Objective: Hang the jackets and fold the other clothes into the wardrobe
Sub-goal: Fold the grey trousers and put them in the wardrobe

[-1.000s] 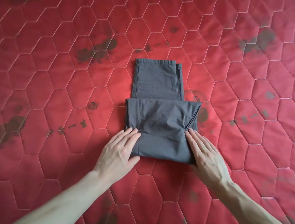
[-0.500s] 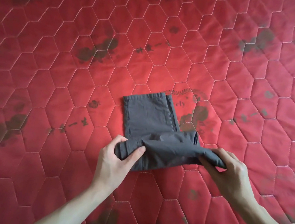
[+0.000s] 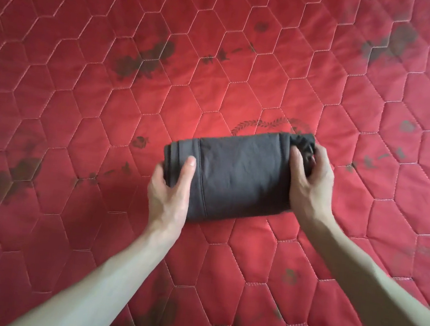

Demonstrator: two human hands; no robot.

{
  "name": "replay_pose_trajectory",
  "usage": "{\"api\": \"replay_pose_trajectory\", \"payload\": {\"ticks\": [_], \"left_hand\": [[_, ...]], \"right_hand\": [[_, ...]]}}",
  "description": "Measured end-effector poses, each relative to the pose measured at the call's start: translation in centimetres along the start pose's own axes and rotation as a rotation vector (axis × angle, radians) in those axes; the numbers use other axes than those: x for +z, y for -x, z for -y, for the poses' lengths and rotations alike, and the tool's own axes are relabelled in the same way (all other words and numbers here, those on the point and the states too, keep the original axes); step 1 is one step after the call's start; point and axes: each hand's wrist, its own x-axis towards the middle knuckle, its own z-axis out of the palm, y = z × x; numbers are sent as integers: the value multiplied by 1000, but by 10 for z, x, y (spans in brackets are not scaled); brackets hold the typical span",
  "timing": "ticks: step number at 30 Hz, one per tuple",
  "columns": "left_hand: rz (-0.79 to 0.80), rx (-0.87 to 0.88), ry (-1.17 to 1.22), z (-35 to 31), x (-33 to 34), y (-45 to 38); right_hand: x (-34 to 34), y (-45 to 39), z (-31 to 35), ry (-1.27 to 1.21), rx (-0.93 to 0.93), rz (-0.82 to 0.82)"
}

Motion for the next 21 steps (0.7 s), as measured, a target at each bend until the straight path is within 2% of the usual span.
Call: {"api": "replay_pose_trajectory", "payload": {"ticks": [5,7,9,11,13,15,18,21], "left_hand": [[87,-119,-200,17,-1,-16],[107,-170,-313,19,-1,-21],[102,-196,-447,19,1,-23],[68,-218,-549,16,5,-23],[44,-225,-619,12,9,-24],[48,-270,-594,10,14,-26],[56,-397,-419,10,20,-27],[68,-405,-278,16,22,-26]], "right_hand": [[27,-50,-18,108,327,216],[30,-49,-21,276,329,295],[31,-40,-21,420,266,290],[31,-27,-16,388,247,239],[29,-16,-13,299,303,208],[29,-7,-15,287,384,227],[27,-5,-17,299,413,233],[23,-9,-25,285,418,257]]}}
